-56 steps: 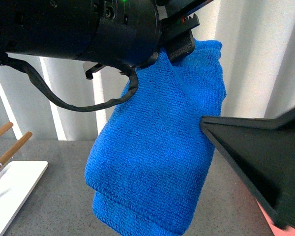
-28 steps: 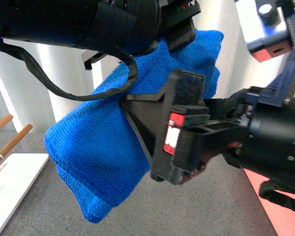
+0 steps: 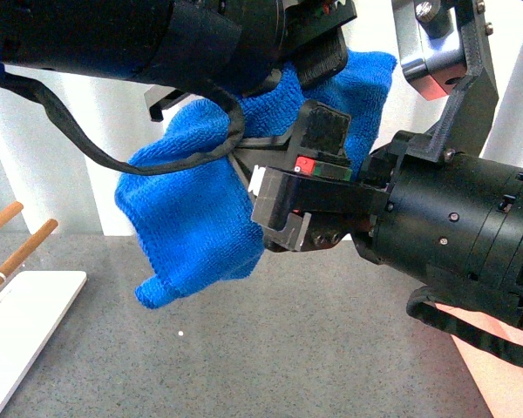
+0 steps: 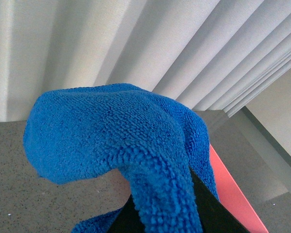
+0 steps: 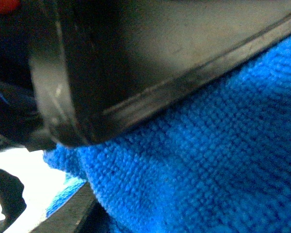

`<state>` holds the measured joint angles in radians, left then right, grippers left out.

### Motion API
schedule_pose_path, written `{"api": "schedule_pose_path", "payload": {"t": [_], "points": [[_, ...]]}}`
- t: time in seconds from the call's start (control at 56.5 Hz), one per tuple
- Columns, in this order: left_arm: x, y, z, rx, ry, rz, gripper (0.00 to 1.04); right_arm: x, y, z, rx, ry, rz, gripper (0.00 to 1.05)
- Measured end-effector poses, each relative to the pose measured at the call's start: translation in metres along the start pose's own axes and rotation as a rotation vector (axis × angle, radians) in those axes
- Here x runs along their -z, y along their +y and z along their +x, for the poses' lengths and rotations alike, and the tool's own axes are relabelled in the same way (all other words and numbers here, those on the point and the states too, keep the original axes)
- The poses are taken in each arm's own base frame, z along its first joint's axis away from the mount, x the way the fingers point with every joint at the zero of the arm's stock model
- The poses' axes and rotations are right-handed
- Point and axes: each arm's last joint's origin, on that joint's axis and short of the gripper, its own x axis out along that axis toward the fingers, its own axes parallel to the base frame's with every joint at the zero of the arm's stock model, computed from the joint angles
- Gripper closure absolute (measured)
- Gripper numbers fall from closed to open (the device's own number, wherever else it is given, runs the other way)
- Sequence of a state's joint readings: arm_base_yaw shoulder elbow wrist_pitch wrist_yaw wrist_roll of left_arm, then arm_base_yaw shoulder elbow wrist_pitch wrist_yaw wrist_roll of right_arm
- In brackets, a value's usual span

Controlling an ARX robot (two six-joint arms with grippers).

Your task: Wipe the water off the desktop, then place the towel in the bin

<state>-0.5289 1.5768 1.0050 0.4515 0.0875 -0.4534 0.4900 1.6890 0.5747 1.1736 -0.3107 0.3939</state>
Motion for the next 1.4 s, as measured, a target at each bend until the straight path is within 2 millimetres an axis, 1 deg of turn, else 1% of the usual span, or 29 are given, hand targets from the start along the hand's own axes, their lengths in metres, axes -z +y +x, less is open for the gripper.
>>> {"api": "schedule_pose_path", "payload": {"t": [0.035, 0.089, 0.124, 0.195, 0.23, 0.283, 0.319, 0.39, 0.478, 0.602, 0.691, 0.744, 0.779, 0.85, 0.921, 1.027, 1.098, 1.116, 1.151, 1.186, 1.204, 1.222, 1.257, 1.275, 1.293, 1.399], "points": [[0.000, 0.000, 0.000, 0.000, 0.000, 0.000, 1.00, 0.000, 0.000, 0.000, 0.000, 0.000, 0.000, 0.62], [0.000, 0.000, 0.000, 0.000, 0.000, -0.003, 0.98, 0.001, 0.000, -0.001, 0.000, 0.003, 0.000, 0.71], [0.000, 0.000, 0.000, 0.000, 0.000, -0.002, 0.92, 0.001, 0.000, -0.001, 0.000, 0.004, 0.000, 0.74], [0.000, 0.000, 0.000, 0.000, 0.000, -0.002, 0.81, 0.003, 0.000, -0.002, -0.004, 0.020, 0.001, 0.85], [0.000, 0.000, 0.000, 0.000, 0.000, -0.002, 0.78, 0.004, 0.002, -0.003, -0.014, 0.034, -0.002, 0.90], [0.000, 0.000, 0.000, 0.001, 0.001, -0.002, 0.69, 0.005, 0.005, -0.005, -0.022, 0.055, -0.017, 0.95], [0.000, 0.000, 0.000, 0.001, 0.001, -0.002, 0.65, 0.005, 0.007, -0.007, -0.028, 0.070, -0.031, 0.98], [0.000, 0.000, 0.000, 0.000, 0.001, -0.002, 0.55, 0.005, 0.011, -0.009, -0.033, 0.087, -0.057, 0.99], [0.000, 0.000, 0.000, -0.003, -0.001, -0.002, 0.44, 0.004, 0.014, -0.010, -0.032, 0.099, -0.087, 0.99], [-0.001, 0.002, 0.000, -0.013, -0.005, -0.003, 0.27, 0.003, 0.014, -0.011, -0.032, 0.098, -0.111, 0.99], [-0.001, 0.003, 0.000, -0.020, -0.007, -0.002, 0.17, 0.002, 0.014, -0.012, -0.026, 0.096, -0.122, 0.99], [-0.001, 0.004, 0.000, -0.029, -0.010, -0.002, 0.08, 0.003, 0.013, -0.013, -0.018, 0.098, -0.125, 0.99], [-0.002, 0.005, 0.000, -0.034, -0.013, 0.001, 0.05, 0.004, 0.013, -0.013, -0.008, 0.099, -0.127, 0.99], [-0.002, 0.005, 0.000, -0.037, -0.014, 0.001, 0.07, 0.005, 0.012, -0.014, 0.001, 0.103, -0.130, 0.99], [-0.002, 0.005, 0.000, -0.027, -0.009, -0.003, 0.07, 0.008, 0.011, -0.016, 0.013, 0.111, -0.129, 0.99], [0.000, 0.000, 0.000, 0.000, 0.003, -0.001, 0.07, 0.018, 0.007, -0.019, 0.026, 0.145, -0.120, 0.99], [0.001, 0.000, 0.000, 0.002, 0.004, -0.001, 0.07, 0.018, 0.007, -0.020, 0.026, 0.145, -0.119, 0.99], [0.001, -0.001, 0.001, -0.020, -0.013, 0.011, 0.08, 0.018, 0.006, -0.020, 0.027, 0.145, -0.119, 0.99], [0.001, -0.001, -0.001, -0.106, -0.091, 0.058, 0.13, 0.018, 0.006, -0.021, 0.028, 0.145, -0.119, 0.99], [0.000, 0.002, -0.005, -0.210, -0.173, 0.113, 0.18, 0.018, 0.006, -0.021, 0.029, 0.144, -0.119, 0.99], [0.001, 0.005, -0.010, -0.279, -0.215, 0.151, 0.22, 0.018, 0.006, -0.021, 0.029, 0.144, -0.119, 0.99], [0.003, 0.011, -0.020, -0.373, -0.254, 0.214, 0.27, 0.018, 0.006, -0.021, 0.030, 0.143, -0.119, 0.99], [0.006, 0.021, -0.035, -0.470, -0.284, 0.263, 0.34, 0.018, 0.005, -0.021, 0.031, 0.144, -0.119, 0.99], [0.007, 0.023, -0.038, -0.487, -0.287, 0.275, 0.36, 0.018, 0.005, -0.021, 0.032, 0.144, -0.119, 0.99], [0.009, 0.030, -0.049, -0.518, -0.288, 0.309, 0.41, 0.018, 0.004, -0.022, 0.034, 0.143, -0.119, 0.99], [0.018, 0.049, -0.080, -0.559, -0.287, 0.357, 0.57, 0.018, 0.003, -0.022, 0.039, 0.143, -0.119, 0.99]]}}
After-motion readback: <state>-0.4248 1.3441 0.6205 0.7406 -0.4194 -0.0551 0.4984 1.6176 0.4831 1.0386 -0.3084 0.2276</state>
